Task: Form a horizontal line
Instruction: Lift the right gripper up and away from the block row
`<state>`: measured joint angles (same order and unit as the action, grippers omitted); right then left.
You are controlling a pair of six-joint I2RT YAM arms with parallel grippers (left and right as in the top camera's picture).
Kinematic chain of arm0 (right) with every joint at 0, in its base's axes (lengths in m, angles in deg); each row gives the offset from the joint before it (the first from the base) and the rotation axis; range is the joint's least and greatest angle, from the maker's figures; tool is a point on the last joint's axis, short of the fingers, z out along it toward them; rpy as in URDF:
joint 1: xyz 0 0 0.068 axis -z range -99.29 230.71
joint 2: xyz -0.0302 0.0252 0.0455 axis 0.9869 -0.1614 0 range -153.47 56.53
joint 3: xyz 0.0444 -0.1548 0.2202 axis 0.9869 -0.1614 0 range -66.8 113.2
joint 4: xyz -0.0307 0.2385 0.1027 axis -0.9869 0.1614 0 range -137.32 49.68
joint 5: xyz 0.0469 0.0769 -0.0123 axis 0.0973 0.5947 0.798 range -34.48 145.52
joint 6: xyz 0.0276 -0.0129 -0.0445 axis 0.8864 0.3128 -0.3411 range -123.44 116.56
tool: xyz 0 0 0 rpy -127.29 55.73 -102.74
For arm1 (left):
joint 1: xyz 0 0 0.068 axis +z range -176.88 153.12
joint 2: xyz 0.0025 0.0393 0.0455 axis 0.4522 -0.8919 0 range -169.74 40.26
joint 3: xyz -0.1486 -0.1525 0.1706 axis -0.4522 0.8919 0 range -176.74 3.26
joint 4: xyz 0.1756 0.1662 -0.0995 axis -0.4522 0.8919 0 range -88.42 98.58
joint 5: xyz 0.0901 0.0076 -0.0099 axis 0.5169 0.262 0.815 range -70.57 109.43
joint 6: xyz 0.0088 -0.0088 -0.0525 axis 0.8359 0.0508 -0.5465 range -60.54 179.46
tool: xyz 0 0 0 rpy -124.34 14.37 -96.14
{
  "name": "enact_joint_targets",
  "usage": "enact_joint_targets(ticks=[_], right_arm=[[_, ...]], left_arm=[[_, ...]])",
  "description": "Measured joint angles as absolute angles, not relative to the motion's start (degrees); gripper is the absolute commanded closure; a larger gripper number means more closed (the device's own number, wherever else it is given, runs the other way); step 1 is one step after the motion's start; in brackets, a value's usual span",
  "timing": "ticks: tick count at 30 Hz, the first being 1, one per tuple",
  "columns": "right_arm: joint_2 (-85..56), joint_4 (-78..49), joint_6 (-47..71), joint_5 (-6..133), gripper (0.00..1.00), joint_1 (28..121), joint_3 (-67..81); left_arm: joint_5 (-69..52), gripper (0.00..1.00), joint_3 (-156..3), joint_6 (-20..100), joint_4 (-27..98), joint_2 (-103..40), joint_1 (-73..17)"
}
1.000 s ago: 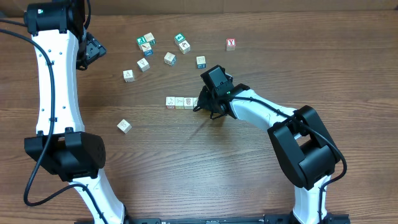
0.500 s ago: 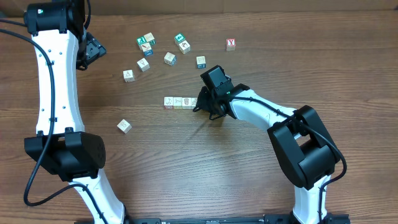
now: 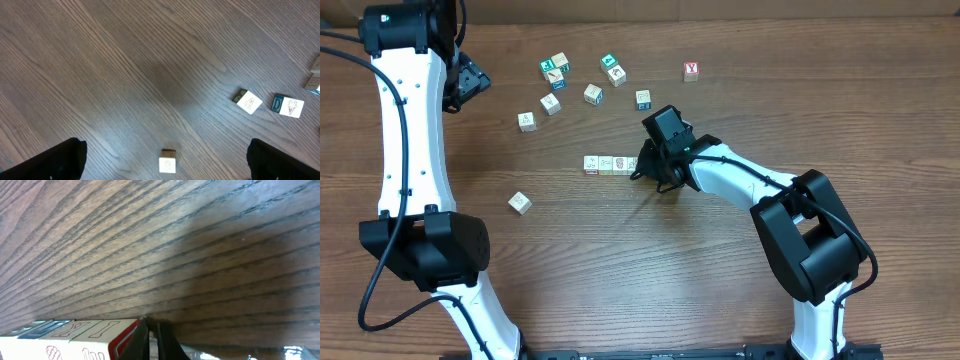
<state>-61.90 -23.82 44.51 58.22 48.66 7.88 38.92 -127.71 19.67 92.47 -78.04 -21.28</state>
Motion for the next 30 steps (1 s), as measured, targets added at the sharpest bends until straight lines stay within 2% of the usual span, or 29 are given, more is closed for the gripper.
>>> enact_joint_targets(ticks=[9, 11, 13, 15, 21, 30], right_arm=[[-61.71, -22.94, 42.19, 58.09, 0.95, 51.46, 7.88], [-61.64, -22.62, 41.95, 58.07, 0.92, 52.35, 7.88], [-61.55, -22.48, 41.73, 58.09, 0.82, 53.25, 7.90], [-61.47, -22.40, 41.82, 58.00, 0.66, 53.84, 8.10], [-60.72, -22.68, 41.55, 57.94, 0.02, 54.06, 8.86], [-60.29, -22.62, 40.90, 57.17, 0.00, 54.08, 9.06]], left_arm=[[38.92, 0.00, -127.71, 19.64, 92.47, -78.04, -21.28], [38.92, 0.00, -127.71, 19.67, 92.47, -78.04, -21.28], [38.92, 0.00, -127.71, 19.67, 92.47, -78.04, -21.28], [38.92, 0.00, -127.71, 19.67, 92.47, -78.04, -21.28], [38.92, 0.00, -127.71, 19.67, 92.47, -78.04, -21.28], [38.92, 0.00, -127.71, 19.67, 92.47, -78.04, -21.28]])
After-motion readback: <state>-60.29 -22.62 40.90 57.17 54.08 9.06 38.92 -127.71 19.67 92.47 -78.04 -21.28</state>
